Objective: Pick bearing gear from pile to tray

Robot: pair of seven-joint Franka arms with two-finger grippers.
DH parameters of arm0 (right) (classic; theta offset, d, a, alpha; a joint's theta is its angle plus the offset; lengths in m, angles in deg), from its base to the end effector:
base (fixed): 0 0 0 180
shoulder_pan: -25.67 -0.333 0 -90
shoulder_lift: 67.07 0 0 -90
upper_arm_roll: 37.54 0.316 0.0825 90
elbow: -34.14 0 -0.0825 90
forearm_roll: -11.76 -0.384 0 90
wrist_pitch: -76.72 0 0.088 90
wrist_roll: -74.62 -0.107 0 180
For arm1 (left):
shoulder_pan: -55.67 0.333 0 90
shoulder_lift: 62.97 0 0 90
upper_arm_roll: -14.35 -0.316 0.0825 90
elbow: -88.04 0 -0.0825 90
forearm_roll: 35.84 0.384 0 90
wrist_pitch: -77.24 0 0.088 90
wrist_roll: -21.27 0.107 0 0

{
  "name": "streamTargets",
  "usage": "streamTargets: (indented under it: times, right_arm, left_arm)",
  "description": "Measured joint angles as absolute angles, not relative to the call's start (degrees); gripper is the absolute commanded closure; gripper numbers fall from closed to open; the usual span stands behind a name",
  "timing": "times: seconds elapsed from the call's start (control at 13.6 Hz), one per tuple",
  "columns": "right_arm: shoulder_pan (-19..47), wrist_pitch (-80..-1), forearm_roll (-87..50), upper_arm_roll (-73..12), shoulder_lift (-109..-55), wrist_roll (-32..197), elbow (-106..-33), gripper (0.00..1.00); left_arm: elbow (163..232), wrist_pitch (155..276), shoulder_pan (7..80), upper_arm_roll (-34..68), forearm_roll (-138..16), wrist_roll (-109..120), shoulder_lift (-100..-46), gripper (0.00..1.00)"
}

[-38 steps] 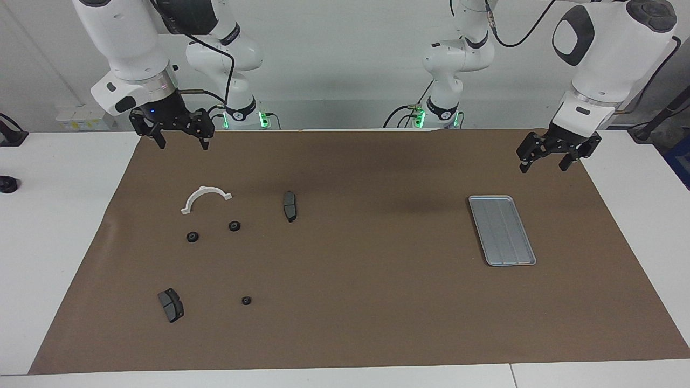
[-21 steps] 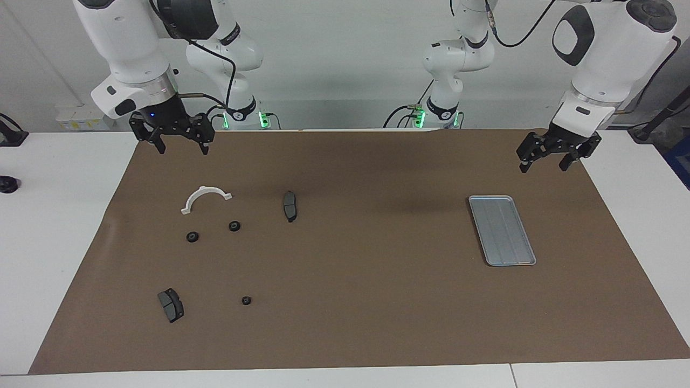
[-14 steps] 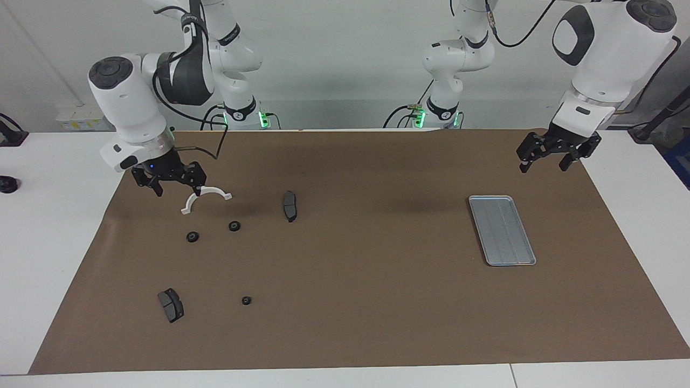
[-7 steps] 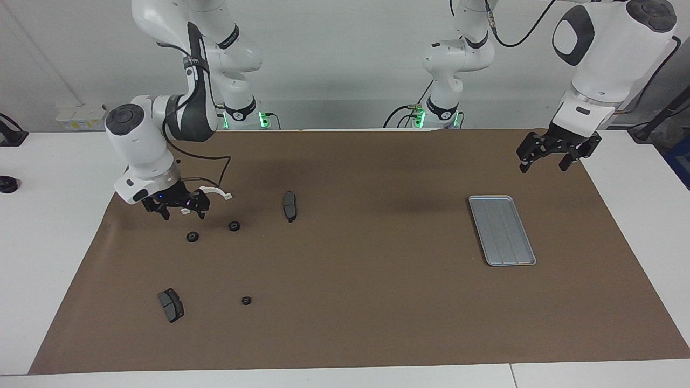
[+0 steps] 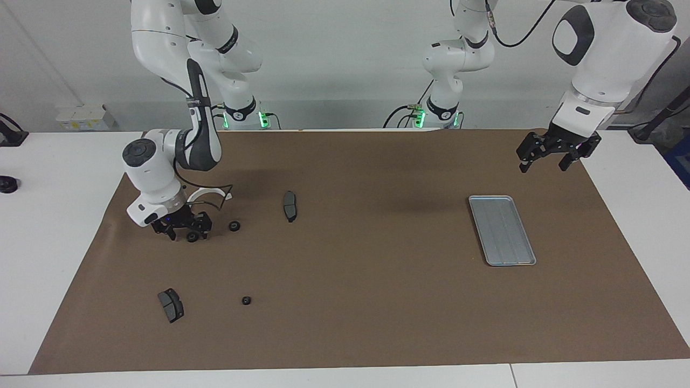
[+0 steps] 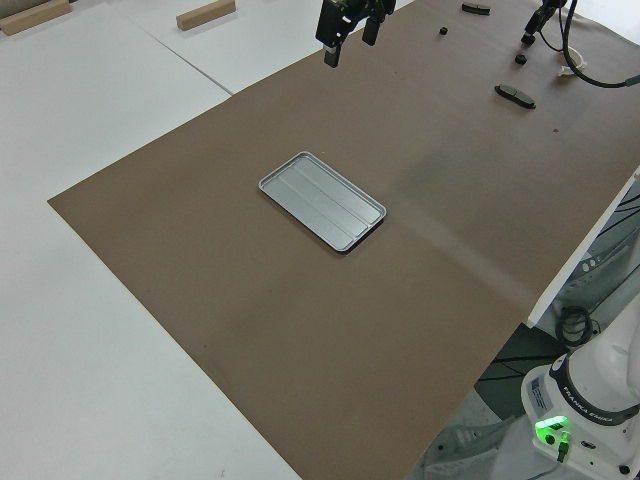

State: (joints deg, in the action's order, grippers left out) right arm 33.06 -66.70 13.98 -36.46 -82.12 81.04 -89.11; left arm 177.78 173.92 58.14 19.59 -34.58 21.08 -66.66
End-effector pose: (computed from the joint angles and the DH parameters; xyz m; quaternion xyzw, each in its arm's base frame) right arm 0.5725 -0.0632 0.2862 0.9988 0.0156 0.0434 0.0147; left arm 0.5843 -0.0245 0.6007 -0.9993 0.0233 -0.0287 0.0073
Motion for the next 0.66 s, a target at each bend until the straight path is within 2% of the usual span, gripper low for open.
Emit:
streamTargets:
  times: [0.15,0.22,0.29,0.66]
  right_arm:
    - [33.1,-66.7,14.0,-36.5,-82.1,81.0,-89.1,0.77]
    - [33.0,-66.7,13.9,-36.4,-82.0,81.0,-89.1,0.95]
    - [32.9,-66.7,13.9,-36.4,-81.9,81.0,-89.1,1.0]
    - [32.7,-66.3,12.5,-36.0,-81.2,81.0,-88.6,1.0]
  left_arm:
    - [177.8,173.9,58.1,19.6,-34.6,21.1,-66.7,0.0]
    - [177.8,173.9,58.1,19.6,-34.6,21.1,-66.7,0.0]
    - [177.8,173.9,58.1,19.6,-34.6,21.1,-66.6,0.0]
    - [177.8,173.9,58.1,19.6,-34.6,21.0,-66.6,0.0]
